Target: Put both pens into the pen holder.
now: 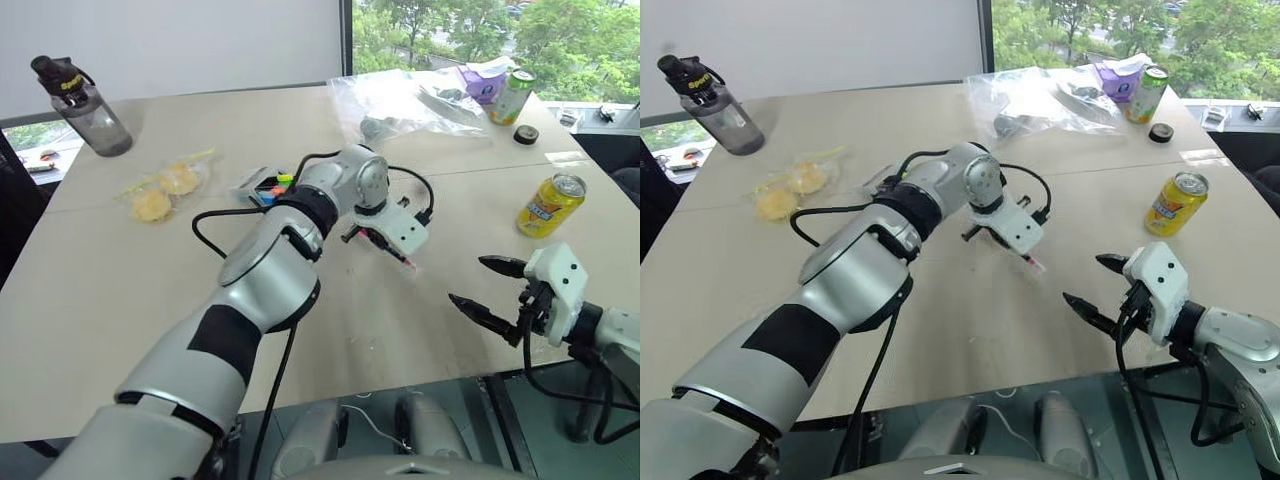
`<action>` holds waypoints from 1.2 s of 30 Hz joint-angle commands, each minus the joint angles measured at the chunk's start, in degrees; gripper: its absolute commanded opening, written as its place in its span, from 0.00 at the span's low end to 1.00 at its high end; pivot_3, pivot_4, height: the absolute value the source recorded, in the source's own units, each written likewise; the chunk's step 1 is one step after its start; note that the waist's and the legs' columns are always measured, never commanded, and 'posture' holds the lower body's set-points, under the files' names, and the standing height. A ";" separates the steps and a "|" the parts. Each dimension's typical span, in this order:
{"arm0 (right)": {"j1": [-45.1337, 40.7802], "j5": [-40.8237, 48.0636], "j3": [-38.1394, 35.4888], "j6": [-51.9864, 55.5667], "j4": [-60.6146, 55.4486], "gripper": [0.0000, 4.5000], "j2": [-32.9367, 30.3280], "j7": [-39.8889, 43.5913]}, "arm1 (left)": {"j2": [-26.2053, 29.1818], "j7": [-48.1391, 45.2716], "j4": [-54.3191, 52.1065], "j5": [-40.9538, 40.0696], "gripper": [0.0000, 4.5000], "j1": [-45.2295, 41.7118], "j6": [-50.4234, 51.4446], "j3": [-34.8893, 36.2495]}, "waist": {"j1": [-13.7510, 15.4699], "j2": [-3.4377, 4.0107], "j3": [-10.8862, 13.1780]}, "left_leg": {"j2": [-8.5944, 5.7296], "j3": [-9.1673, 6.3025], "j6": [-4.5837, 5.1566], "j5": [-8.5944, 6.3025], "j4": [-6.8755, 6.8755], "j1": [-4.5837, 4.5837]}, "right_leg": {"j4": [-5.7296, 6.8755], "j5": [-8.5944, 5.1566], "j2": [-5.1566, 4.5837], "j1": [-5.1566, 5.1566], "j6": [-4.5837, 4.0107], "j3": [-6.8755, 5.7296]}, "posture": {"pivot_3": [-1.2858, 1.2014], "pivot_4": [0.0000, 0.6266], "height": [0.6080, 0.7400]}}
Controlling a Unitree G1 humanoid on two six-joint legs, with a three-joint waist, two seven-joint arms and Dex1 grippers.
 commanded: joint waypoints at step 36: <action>-12.85 11.49 -3.76 -7.74 17.26 1.00 -4.26 10.60 | 24.95 65.85 -71.50 10.10 0.02 62.09 4.26 31.13 | 0.35 0.07 -0.04 | 0.17 0.74 0.06 -0.06 -0.19 -0.15 | 0.13 0.05 0.04 -0.53 -0.01 0.65 | 0.52 0.24 1.00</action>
